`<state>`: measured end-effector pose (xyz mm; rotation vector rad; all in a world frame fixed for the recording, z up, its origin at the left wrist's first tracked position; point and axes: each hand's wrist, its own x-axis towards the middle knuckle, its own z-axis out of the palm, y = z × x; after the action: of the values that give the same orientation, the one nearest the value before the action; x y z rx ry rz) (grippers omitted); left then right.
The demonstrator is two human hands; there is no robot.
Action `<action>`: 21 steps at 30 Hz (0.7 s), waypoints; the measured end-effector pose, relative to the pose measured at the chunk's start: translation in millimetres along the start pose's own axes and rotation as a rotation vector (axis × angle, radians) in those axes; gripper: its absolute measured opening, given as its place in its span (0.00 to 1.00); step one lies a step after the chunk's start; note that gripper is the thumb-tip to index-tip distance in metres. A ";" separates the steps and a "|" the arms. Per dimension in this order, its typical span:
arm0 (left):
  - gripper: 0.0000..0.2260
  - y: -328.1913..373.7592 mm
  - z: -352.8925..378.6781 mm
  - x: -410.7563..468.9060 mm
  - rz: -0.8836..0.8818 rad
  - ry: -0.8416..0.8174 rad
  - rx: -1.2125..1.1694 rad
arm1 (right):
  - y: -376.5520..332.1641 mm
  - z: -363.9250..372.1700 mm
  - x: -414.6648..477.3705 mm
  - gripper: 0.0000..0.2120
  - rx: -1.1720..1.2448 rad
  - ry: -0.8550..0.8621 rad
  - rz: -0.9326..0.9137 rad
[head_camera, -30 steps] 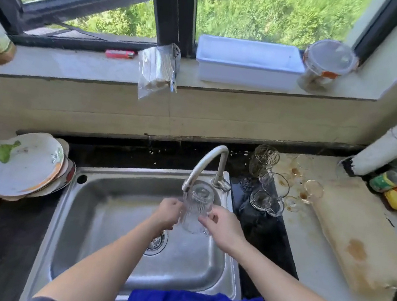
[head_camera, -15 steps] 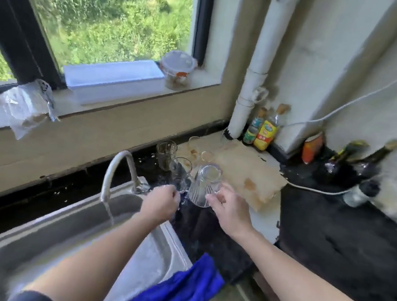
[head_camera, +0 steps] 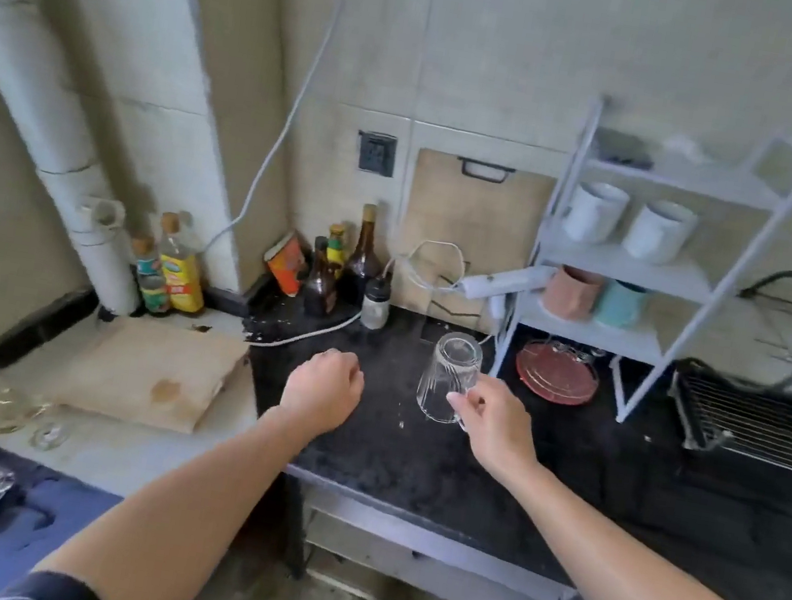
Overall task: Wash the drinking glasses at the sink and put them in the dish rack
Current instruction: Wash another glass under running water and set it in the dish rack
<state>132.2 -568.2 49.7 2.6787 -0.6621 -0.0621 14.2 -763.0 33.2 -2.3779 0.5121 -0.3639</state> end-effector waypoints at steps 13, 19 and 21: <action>0.10 282.0 135.3 77.9 0.497 -0.230 -0.004 | 237.9 -160.8 -17.0 0.20 -0.112 0.226 0.433; 0.11 379.6 183.9 124.4 0.699 -0.284 -0.044 | 315.4 -208.5 -5.4 0.18 -0.141 0.303 0.604; 0.12 413.9 193.6 135.2 0.762 -0.291 -0.055 | 336.2 -227.3 -3.3 0.19 -0.152 0.333 0.678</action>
<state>44.5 -1036.2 30.5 2.2083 -1.6879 -0.2576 -165.2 -1122.7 -23.0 -2.1206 1.4865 -0.4128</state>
